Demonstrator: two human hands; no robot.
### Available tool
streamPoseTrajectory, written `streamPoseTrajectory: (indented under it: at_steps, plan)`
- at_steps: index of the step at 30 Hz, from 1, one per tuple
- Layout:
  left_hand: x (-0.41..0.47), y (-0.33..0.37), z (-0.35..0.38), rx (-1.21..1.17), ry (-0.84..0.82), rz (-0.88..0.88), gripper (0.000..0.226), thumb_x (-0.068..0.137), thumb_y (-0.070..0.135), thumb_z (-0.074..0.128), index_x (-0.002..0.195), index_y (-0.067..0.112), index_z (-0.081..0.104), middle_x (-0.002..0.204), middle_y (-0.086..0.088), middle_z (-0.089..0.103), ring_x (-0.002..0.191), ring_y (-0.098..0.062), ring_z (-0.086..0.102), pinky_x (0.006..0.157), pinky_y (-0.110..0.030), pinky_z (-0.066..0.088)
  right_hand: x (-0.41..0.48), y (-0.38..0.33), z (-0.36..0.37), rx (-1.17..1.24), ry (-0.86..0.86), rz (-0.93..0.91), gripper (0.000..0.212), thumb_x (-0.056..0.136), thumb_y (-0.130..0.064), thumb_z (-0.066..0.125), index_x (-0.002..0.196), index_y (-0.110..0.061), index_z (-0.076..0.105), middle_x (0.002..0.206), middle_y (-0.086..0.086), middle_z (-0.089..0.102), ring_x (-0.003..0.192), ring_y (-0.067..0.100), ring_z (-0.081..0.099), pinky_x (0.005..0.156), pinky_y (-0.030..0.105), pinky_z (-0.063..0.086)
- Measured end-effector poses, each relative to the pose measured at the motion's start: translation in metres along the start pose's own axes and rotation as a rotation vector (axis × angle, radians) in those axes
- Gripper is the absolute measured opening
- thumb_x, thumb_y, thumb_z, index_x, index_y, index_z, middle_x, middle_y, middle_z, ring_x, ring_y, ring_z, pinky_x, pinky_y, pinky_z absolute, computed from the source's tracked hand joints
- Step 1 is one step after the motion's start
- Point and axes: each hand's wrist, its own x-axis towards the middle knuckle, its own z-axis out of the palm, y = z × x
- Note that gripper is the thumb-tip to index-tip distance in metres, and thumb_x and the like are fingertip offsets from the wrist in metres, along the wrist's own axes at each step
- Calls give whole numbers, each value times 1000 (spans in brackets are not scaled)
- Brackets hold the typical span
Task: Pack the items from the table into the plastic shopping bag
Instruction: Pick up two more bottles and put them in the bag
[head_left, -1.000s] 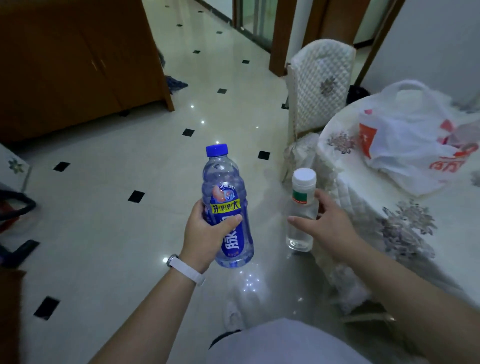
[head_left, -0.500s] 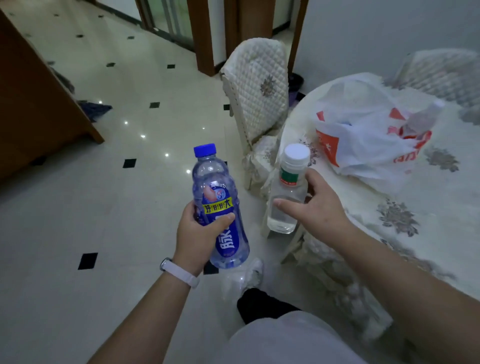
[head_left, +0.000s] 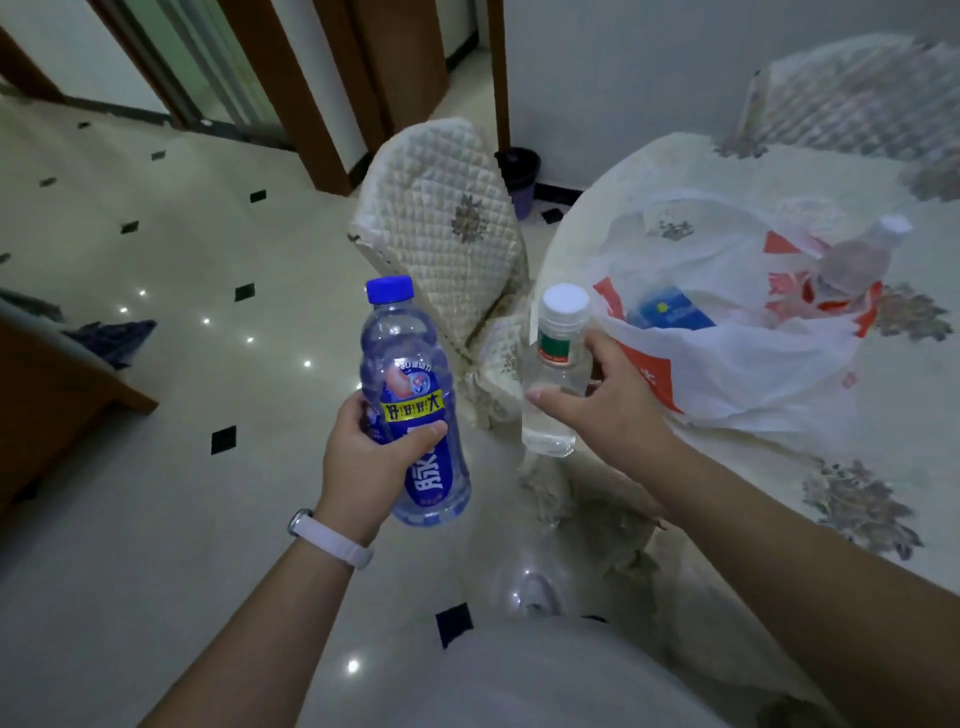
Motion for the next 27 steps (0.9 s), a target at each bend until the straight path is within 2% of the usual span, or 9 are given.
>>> streamPoseTrajectory:
  at_steps: [6,10,12,14,16,20,23,25,27]
  plan:
    - [65,21,36,-46,-128,8,50,69,4,83,113,14,60,99,-3,73,86,-20,72,70,-31,58,36,-2,-16,-3,105,61,72,71,-37,83,133,-35,46,122,-13,62,107,8,61,94,31,49]
    - [110,27,68,2,-292,38,49,68,0,83,107,18,59,95,2,73,82,-13,72,66,-25,55,51,1,-26,4,213,107,74,69,-34,86,133,-33,49,112,-16,65,92,-6,63,84,17,50]
    - [134,31,84,16,-392,51,51,68,-1,83,110,15,60,97,1,73,82,-12,71,64,-22,55,58,2,-29,2,275,149,70,70,-32,85,131,-35,50,108,-19,64,91,-6,62,83,20,51]
    - [158,36,101,11,-478,61,51,69,-1,82,113,11,59,98,-1,72,80,-12,71,62,-19,55,69,0,-32,-27,358,179,65,69,-34,85,125,-37,52,106,-18,65,93,-1,62,84,26,51]
    - [181,41,117,4,-562,69,51,69,0,82,113,11,59,98,-1,72,81,-14,72,61,-20,55,80,-5,-34,-54,449,192,64,69,-33,85,124,-33,53,107,-17,64,95,-1,61,80,22,48]
    - [230,53,141,13,-737,67,52,66,6,86,108,17,58,98,0,73,86,-20,72,69,-34,59,99,-21,-35,-67,672,226,58,71,-28,84,121,-27,55,106,-14,65,95,1,62,75,18,44]
    - [261,65,164,-18,-856,63,52,66,5,85,107,21,58,101,0,72,89,-20,71,75,-41,59,108,-30,-36,-67,810,251,60,73,-25,84,124,-26,53,111,-11,65,98,5,62,81,24,48]
    - [273,73,179,-50,-933,57,55,67,5,84,112,18,56,105,-3,71,92,-21,71,75,-39,59,109,-36,-36,-73,915,267,63,72,-24,83,127,-27,52,114,-12,64,101,5,62,85,26,49]
    - [279,78,196,-77,-1007,52,53,69,3,83,112,18,55,105,-2,70,90,-16,71,71,-31,59,106,-39,-39,-78,1011,279,60,73,-23,83,123,-30,52,111,-17,64,97,-2,62,81,21,50]
